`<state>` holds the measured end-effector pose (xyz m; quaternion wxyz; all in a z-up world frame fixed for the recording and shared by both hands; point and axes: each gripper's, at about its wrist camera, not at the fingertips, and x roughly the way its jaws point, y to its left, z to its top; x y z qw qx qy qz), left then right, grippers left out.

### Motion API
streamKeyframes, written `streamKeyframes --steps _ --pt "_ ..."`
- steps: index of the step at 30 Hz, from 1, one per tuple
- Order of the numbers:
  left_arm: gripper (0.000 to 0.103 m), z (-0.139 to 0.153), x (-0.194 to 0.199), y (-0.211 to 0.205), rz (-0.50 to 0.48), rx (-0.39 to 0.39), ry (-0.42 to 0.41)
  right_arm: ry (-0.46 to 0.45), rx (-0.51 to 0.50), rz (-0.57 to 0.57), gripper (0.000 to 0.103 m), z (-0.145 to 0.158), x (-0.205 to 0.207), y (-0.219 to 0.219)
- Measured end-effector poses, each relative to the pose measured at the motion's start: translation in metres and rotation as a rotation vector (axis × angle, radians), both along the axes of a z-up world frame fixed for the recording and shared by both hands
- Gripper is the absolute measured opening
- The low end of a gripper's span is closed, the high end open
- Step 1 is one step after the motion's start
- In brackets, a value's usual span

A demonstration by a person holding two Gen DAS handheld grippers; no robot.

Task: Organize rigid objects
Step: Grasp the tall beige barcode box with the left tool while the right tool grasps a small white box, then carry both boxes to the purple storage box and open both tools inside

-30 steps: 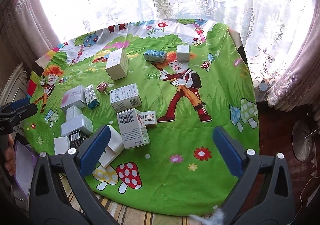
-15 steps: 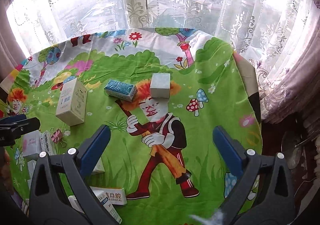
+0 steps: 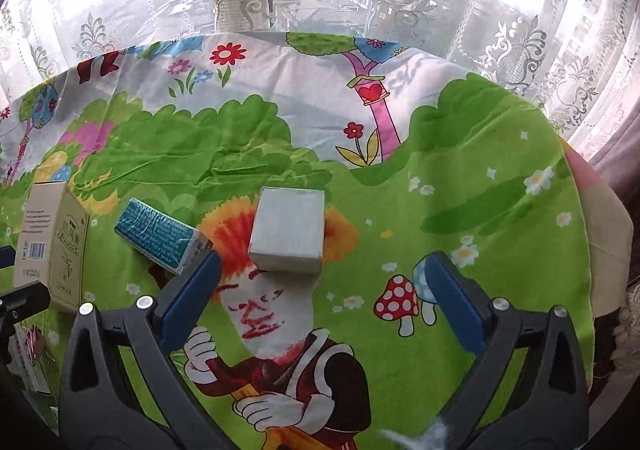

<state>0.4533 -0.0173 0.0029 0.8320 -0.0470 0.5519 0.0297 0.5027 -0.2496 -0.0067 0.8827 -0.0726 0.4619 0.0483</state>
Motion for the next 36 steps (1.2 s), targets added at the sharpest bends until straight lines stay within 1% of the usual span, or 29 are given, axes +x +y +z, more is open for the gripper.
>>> streamKeyframes --steps 2,3,4,6,7,8,9,11,14,15,17,18,19,20,23,24,26,28,31,34,36 --pt "0.103 0.0 0.003 -0.003 -0.021 0.022 -0.004 -0.005 0.017 0.007 0.102 -0.006 0.007 0.0" --pt "0.103 0.0 0.004 -0.004 -0.03 0.031 -0.007 -0.006 0.04 0.018 0.095 -0.007 0.01 -0.001" --pt "0.1 0.0 0.005 -0.006 -0.039 0.037 -0.014 0.005 0.067 0.033 0.087 -0.01 0.013 -0.001" --pt "0.095 0.001 0.005 -0.008 -0.044 0.03 -0.017 0.048 0.093 0.055 0.053 -0.018 0.02 0.001" --pt "0.094 0.002 0.004 -0.008 -0.04 0.014 -0.018 0.061 0.095 0.062 0.044 -0.023 0.023 0.002" --pt "0.095 0.004 0.003 -0.01 -0.04 0.005 -0.03 0.057 0.093 0.069 0.044 -0.025 0.024 0.003" --pt "0.095 0.005 0.004 -0.013 -0.04 0.02 -0.039 0.044 0.088 0.079 0.044 -0.026 0.024 0.005" --pt "0.095 0.001 0.008 -0.014 -0.031 0.058 -0.022 0.037 0.098 0.112 0.044 -0.026 0.025 0.009" --pt "0.094 -0.009 0.013 -0.008 -0.013 0.035 -0.002 0.017 0.12 0.164 0.044 -0.023 0.026 0.016" --pt "0.092 -0.012 0.014 -0.005 -0.007 0.046 -0.001 0.014 0.117 0.2 0.044 -0.023 0.027 0.021" --pt "0.059 -0.019 0.02 -0.001 -0.034 0.064 0.02 0.016 0.093 0.294 0.044 -0.022 0.025 0.034" --pt "0.055 -0.023 0.023 0.0 -0.053 0.068 0.027 0.023 0.077 0.35 0.044 -0.023 0.023 0.042" --pt "0.053 -0.026 0.026 0.002 -0.082 0.077 0.025 0.023 0.058 0.403 0.044 -0.024 0.019 0.05" --pt "0.053 -0.028 0.029 0.0 -0.122 0.101 0.021 0.017 0.04 0.454 0.044 -0.024 0.014 0.057" --pt "0.053 -0.03 0.032 -0.015 -0.279 0.208 -0.004 0.01 -0.014 0.597 0.044 -0.025 -0.008 0.08" --pt "0.052 -0.03 0.031 -0.019 -0.32 0.233 -0.006 0.007 -0.027 0.63 0.044 -0.025 -0.016 0.086" --pt "0.052 -0.03 0.025 -0.029 -0.407 0.249 -0.002 0.019 -0.038 0.694 0.044 -0.024 -0.03 0.097" --pt "0.052 -0.03 0.013 -0.036 -0.466 0.313 -0.002 0.029 -0.063 0.729 0.044 -0.023 -0.043 0.102" --pt "0.052 -0.029 -0.008 -0.037 -0.543 0.324 0.006 0.073 -0.049 0.764 0.044 -0.021 -0.061 0.1" --pt "0.052 -0.025 -0.032 -0.041 -0.605 0.336 0.027 0.108 -0.061 0.829 0.044 -0.017 -0.091 0.101" --pt "0.052 -0.022 -0.05 -0.042 -0.643 0.333 0.04 0.138 -0.05 0.866 0.044 -0.014 -0.109 0.101"
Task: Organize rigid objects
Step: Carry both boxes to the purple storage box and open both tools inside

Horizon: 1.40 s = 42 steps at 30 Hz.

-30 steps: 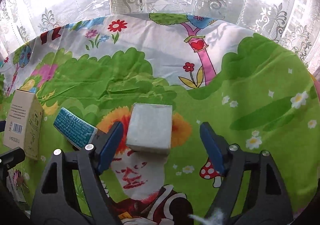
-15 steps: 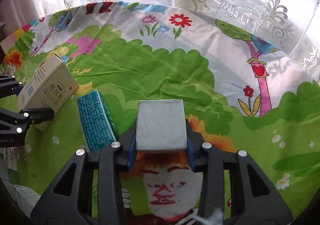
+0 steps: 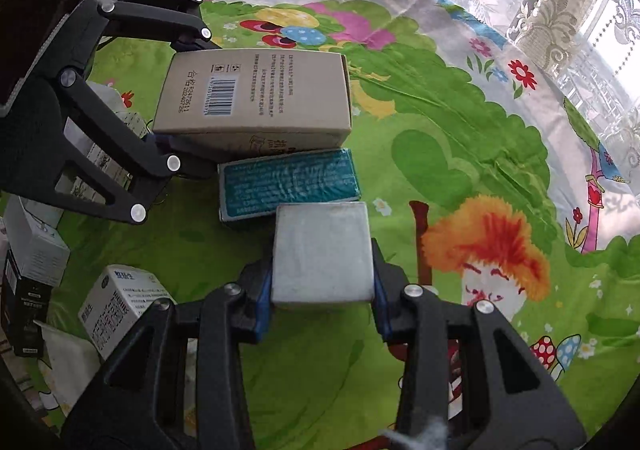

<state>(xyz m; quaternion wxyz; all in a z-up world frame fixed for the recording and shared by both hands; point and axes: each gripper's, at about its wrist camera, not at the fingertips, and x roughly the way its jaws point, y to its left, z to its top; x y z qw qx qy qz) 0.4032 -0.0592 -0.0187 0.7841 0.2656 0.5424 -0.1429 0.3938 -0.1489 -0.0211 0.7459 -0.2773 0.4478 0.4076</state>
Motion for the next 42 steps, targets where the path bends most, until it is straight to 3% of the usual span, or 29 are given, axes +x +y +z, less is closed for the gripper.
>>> streamKeyframes --steps 7,10,17,24,36,42 --pt "0.052 0.011 -0.064 -0.007 -0.034 -0.012 0.049 0.061 0.01 0.051 0.044 0.011 -0.062 -0.003" --pt "0.052 0.023 -0.087 -0.004 0.003 -0.064 0.036 0.056 0.046 0.046 0.044 0.023 -0.085 -0.007" --pt "0.052 0.068 -0.142 -0.004 0.089 -0.107 -0.126 -0.011 0.162 -0.005 0.044 0.068 -0.13 -0.014" --pt "0.052 0.103 -0.199 0.018 0.242 -0.273 -0.239 -0.03 0.265 -0.127 0.044 0.094 -0.174 -0.029" --pt "0.052 0.086 -0.324 0.067 0.481 -0.464 -0.267 0.071 0.368 -0.312 0.044 0.089 -0.246 -0.045" --pt "0.052 0.078 -0.376 0.104 0.623 -0.502 -0.273 0.128 0.377 -0.294 0.044 0.084 -0.279 -0.02"
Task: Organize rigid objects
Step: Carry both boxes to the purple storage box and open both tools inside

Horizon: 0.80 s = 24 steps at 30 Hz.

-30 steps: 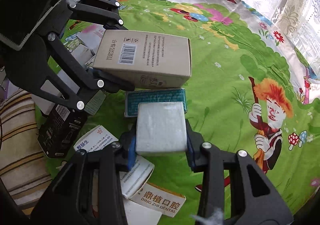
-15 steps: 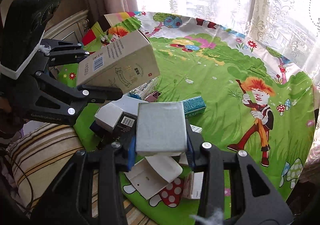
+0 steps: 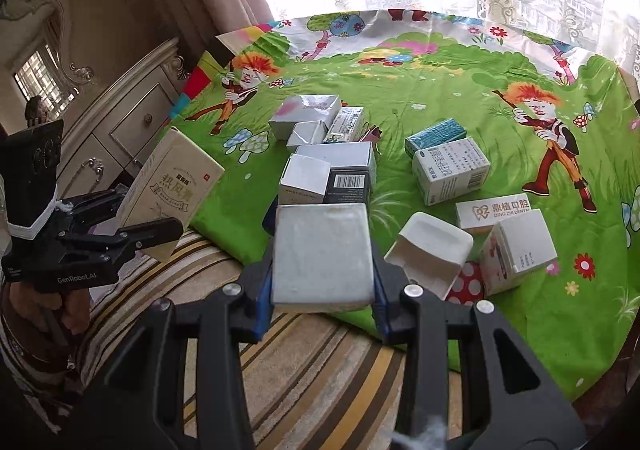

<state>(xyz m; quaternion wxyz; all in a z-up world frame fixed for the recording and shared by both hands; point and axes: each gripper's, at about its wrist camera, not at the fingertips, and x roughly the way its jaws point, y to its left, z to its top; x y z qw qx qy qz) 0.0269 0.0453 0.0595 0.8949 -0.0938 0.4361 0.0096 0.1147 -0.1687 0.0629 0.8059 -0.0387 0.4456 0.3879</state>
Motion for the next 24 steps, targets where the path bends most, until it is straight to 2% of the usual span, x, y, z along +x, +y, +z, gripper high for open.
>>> streamKeyframes --steps 6,12,16,24 --pt "0.052 0.003 -0.052 0.047 0.178 0.011 0.005 0.001 0.018 0.091 0.044 0.008 -0.036 0.042" --pt "0.052 -0.006 -0.11 0.102 0.377 -0.017 0.045 0.0 0.012 0.218 0.044 0.011 -0.078 0.104" --pt "0.052 -0.011 -0.138 0.128 0.459 -0.035 0.061 0.015 0.0 0.3 0.044 0.006 -0.106 0.144" --pt "0.053 -0.012 -0.166 0.163 0.561 -0.023 0.068 0.03 -0.041 0.447 0.044 -0.009 -0.156 0.223"
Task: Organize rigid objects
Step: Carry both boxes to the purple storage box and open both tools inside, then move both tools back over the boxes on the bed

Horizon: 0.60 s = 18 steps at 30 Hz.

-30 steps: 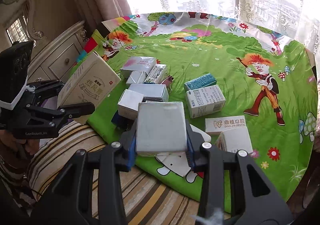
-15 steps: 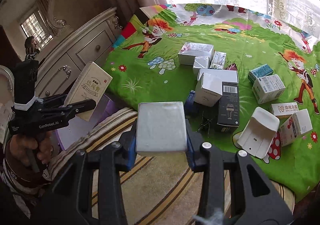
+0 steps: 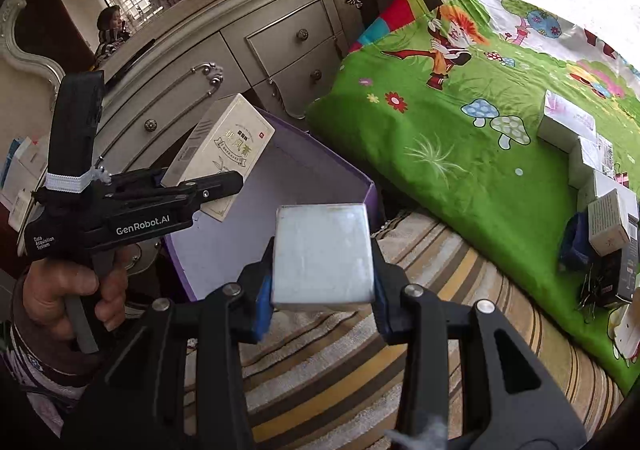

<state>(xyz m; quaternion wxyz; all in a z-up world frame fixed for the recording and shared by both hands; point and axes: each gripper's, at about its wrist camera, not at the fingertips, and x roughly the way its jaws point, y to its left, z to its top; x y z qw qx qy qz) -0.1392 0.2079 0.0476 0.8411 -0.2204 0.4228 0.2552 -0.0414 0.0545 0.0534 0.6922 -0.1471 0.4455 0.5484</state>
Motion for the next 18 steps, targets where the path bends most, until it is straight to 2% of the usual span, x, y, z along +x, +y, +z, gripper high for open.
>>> streamKeyframes --steps 8,9,13,16,18 --pt "0.053 -0.009 -0.02 0.02 0.068 -0.012 0.023 -0.019 -0.049 0.098 0.045 -0.02 -0.031 0.052" --pt "0.053 -0.01 -0.021 0.021 0.073 -0.014 0.024 -0.018 -0.053 0.104 0.048 -0.022 -0.033 0.056" --pt "0.054 -0.013 -0.023 0.026 0.095 -0.024 0.029 -0.057 -0.06 0.113 0.076 -0.024 -0.036 0.065" --pt "0.064 -0.016 -0.023 0.028 0.112 -0.031 0.043 -0.074 -0.059 0.109 0.082 -0.023 -0.037 0.064" --pt "0.067 -0.017 -0.021 0.027 0.112 -0.036 0.043 -0.079 -0.062 0.094 0.082 -0.023 -0.035 0.062"
